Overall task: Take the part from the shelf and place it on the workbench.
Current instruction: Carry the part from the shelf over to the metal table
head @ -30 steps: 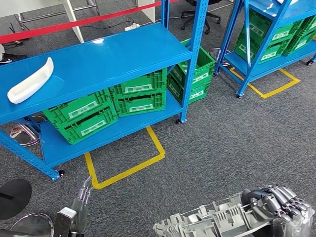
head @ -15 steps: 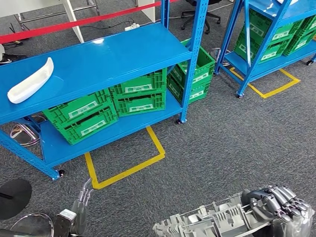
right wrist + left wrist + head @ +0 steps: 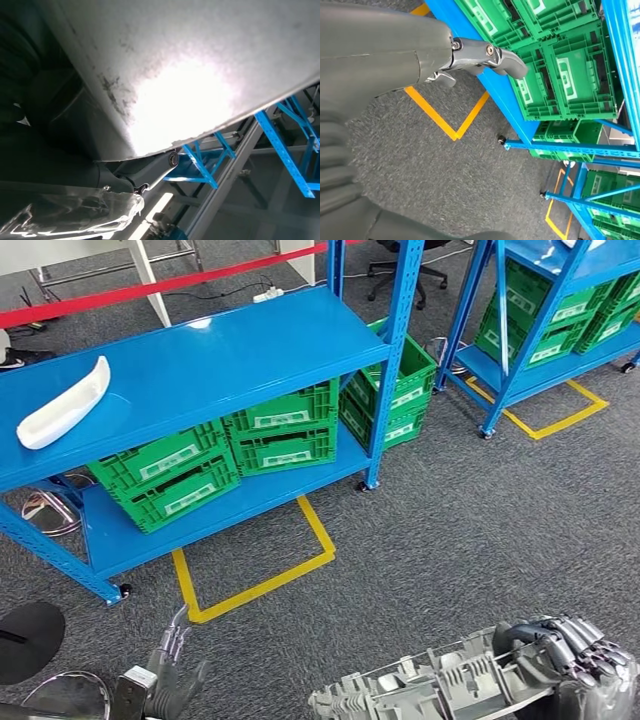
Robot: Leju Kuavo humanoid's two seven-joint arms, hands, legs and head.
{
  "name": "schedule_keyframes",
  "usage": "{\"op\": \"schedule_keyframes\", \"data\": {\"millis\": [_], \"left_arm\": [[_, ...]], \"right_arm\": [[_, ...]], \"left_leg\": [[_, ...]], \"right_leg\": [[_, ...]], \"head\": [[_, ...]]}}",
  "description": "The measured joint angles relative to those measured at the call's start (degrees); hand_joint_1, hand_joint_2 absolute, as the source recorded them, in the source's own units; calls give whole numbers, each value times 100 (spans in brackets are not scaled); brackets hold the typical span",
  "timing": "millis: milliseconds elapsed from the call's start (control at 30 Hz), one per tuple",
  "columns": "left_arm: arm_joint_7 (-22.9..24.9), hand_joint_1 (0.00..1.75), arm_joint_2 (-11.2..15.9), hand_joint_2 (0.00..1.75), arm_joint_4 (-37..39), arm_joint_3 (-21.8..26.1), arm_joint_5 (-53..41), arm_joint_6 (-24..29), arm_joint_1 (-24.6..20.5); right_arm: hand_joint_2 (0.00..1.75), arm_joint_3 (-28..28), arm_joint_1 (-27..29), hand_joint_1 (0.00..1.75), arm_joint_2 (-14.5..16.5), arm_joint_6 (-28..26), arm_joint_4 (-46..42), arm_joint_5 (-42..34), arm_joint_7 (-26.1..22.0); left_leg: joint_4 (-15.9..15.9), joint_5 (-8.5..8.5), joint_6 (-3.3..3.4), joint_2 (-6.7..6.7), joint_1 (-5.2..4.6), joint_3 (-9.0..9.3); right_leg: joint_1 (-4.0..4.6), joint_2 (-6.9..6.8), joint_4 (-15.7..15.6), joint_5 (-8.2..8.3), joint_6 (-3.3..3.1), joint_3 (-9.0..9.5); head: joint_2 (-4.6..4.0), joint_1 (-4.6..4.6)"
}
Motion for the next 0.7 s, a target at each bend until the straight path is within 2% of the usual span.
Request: {"op": "schedule_keyframes", "data": {"millis": [67, 100, 133, 200, 233, 267, 300, 333, 400, 433, 467, 533, 567, 600, 633, 700], "left_arm": [[1, 0, -20, 175, 10, 50, -33, -21, -10], [2, 0, -38, 175, 12, 78, -58, -30, -13], [4, 0, -56, 175, 13, 111, -92, -34, -12], [12, 0, -83, 175, 15, 177, -178, -24, 6], [15, 0, -90, 175, 16, 208, -223, -13, 16], [18, 0, -99, 175, 16, 238, -273, -2, 21], [21, 0, -110, 175, 16, 270, -332, 5, 17], [26, 0, -127, 175, 16, 306, -397, 1, 3], [34, 0, -157, 175, 12, 392, -547, -21, -44], [36, 0, -171, 175, 5, 438, -611, -31, -71], [38, 0, -188, 175, -5, 487, -668, -36, -91], [44, 0, -233, 175, -34, 591, -767, -40, -104], [47, 0, -254, 175, -46, 646, -807, -42, -103], [49, 0, -267, 175, -58, 694, -835, -44, -98], [50, 0, -277, 175, -72, 737, -850, -45, -90], [50, 0, -292, 175, -90, 808, -859, -46, -76]], "right_arm": [[175, 42, 11, 175, -23, -1, -1, -137, 112], [175, 62, 13, 175, -43, -1, -2, -207, 158], [175, 82, 9, 175, -64, -2, -2, -275, 187], [175, 111, -2, 175, -87, -2, -1, -395, 198], [175, 120, -6, 175, -89, -1, 1, -454, 188], [175, 123, -7, 175, -89, -1, 3, -526, 153], [175, 121, -15, 175, -84, 0, 7, -616, 87], [175, 118, -33, 175, -70, 0, 10, -717, -19], [175, 108, -102, 175, -21, -1, 21, -977, -286], [175, 104, -141, 175, 12, -1, 30, -1116, -399], [175, 95, -182, 175, 44, -1, 43, -1265, -483], [175, 62, -236, 175, 110, 0, 77, -1492, -598], [175, 40, -260, 175, 146, 0, 96, -1557, -645], [175, 22, -278, 175, 177, 0, 111, -1582, -678], [175, 6, -299, 175, 207, 0, 125, -1590, -699], [175, -19, -330, 175, 248, 0, 150, -1596, -713]], "left_leg": [[-55, 76, 47, 39, 12, 14], [-91, 121, 69, 76, 26, 16], [-127, 153, 84, 126, 43, 8], [-138, 174, 99, 243, 51, -26], [-132, 182, 96, 308, 52, -47], [-125, 193, 88, 375, 54, -72], [-113, 206, 73, 440, 61, -101], [-94, 219, 51, 503, 73, -133], [-29, 237, -20, 607, 89, -190], [5, 241, -58, 645, 87, -207], [43, 248, -96, 673, 82, -216], [82, 275, -158, 742, 83, -222], [108, 254, -195, 735, 99, -238], [172, 144, -231, 664, 112, -272], [332, -63, -261, 551, 122, -332], [982, -667, -285, 297, 127, -519]], "right_leg": [[-2, -15, -4, 3, 43, -39], [7, -82, 79, -89, 57, -88], [17, -173, 281, -268, 63, -177], [26, -346, 997, -767, 77, -409], [23, -380, 1354, -953, 91, -507], [18, -403, 1558, -1036, 108, -526], [8, -425, 1539, -1007, 129, -435], [-7, -463, 1287, -886, 153, -224], [-31, -630, 506, -640, 201, 323], [-25, -700, 261, -560, 190, 489], [-17, -739, 153, -549, 155, 543], [-1, -667, 205, -534, 26, 438], [-7, -617, 210, -527, -37, 376], [-9, -565, 221, -485, -96, 328], [-12, -516, 221, -424, -148, 267], [-7, -398, 224, -277, -208, 121]], "head": [[0, 2], [0, 11], [0, 25], [0, 46], [0, 50], [0, 49], [0, 50], [0, 49], [1, 51], [1, 46], [1, 41], [0, 22], [0, 17], [0, 15], [0, 12], [0, 3]]}}
